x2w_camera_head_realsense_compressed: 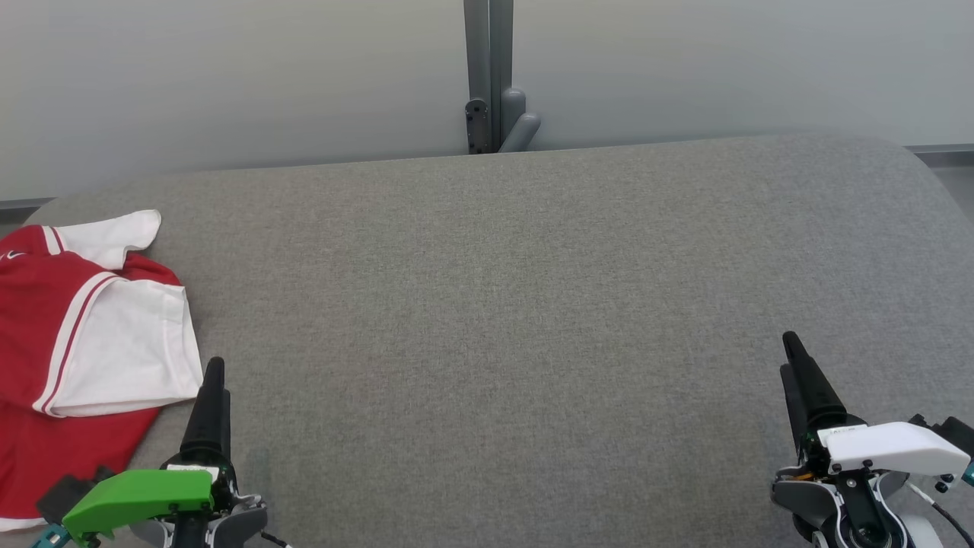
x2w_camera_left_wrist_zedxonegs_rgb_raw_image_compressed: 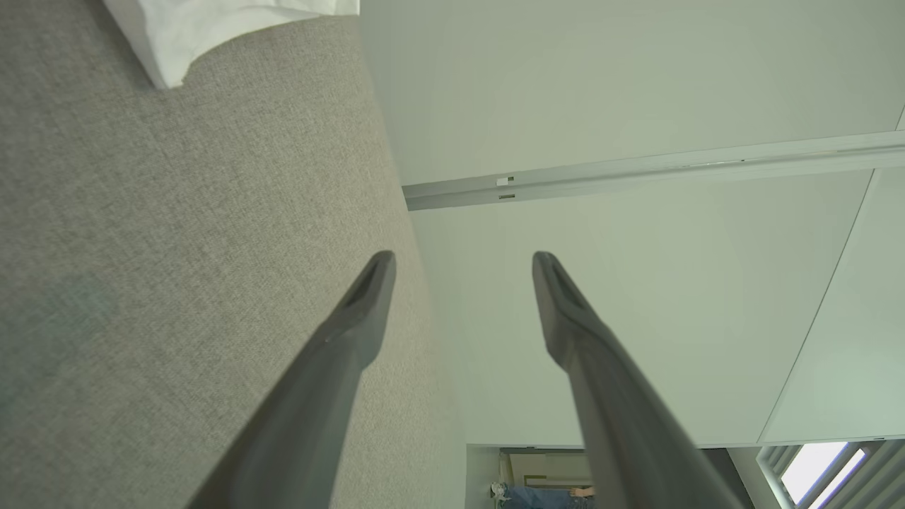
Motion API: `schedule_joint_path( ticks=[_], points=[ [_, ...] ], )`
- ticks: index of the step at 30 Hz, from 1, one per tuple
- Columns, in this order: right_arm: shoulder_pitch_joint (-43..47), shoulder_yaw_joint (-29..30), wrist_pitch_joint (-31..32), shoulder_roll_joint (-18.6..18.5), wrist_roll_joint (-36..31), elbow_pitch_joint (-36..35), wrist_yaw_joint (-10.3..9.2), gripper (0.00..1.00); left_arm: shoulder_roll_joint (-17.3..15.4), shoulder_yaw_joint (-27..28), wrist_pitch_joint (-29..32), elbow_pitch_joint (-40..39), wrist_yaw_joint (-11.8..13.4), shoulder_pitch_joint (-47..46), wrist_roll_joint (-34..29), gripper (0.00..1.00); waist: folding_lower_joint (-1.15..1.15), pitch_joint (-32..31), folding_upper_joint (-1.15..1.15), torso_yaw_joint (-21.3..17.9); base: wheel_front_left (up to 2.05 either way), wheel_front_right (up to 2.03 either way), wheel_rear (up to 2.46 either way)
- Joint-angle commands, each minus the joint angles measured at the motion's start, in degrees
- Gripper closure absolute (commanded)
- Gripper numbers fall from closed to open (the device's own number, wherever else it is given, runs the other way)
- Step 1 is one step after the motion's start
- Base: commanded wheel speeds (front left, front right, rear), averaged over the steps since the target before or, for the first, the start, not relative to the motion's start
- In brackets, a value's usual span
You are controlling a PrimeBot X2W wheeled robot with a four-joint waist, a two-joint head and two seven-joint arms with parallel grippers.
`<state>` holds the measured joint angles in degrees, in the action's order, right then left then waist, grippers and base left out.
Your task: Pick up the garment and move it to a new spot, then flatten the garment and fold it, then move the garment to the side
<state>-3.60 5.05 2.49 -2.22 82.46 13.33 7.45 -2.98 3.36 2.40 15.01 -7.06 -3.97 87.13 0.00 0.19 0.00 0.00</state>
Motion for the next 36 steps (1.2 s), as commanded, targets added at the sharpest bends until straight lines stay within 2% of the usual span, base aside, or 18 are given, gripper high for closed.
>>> schedule_joint_path(
  ticks=[1, 16, 25, 36],
  points=[
    [-0.3, -0.2, -0.7, -0.3, -3.1, -1.8, 0.02, 0.0, -1.0, -0.4, -0.6, -1.3, 0.1, -0.5, -2.5, 0.0, 0.0, 0.0, 0.0, 0.0, 0.0, 0.0, 0.0],
    [0.2, -2.1, -4.3, -1.4, -28.0, -6.2, 0.02, 0.0, -2.6, -2.5, -4.1, -2.4, 1.7, 0.3, -23.0, 0.0, 0.0, -0.1, 0.0, 0.1, 0.0, 0.0, 0.0],
    [1.0, -2.4, -6.1, -1.2, -37.8, -3.7, 0.03, 0.0, -2.4, -1.7, -6.0, -0.7, 1.6, 1.2, -32.8, 0.0, 0.0, 0.1, 0.0, 0.2, 0.0, 0.0, 0.0],
    [1.3, -3.1, -8.0, -1.2, -46.7, -2.7, 0.03, 0.0, -3.2, -1.6, -7.9, 0.9, 1.1, 1.5, -43.0, 0.0, 0.0, 0.0, 0.0, 0.3, 0.0, 0.0, 0.0]
  ],
)
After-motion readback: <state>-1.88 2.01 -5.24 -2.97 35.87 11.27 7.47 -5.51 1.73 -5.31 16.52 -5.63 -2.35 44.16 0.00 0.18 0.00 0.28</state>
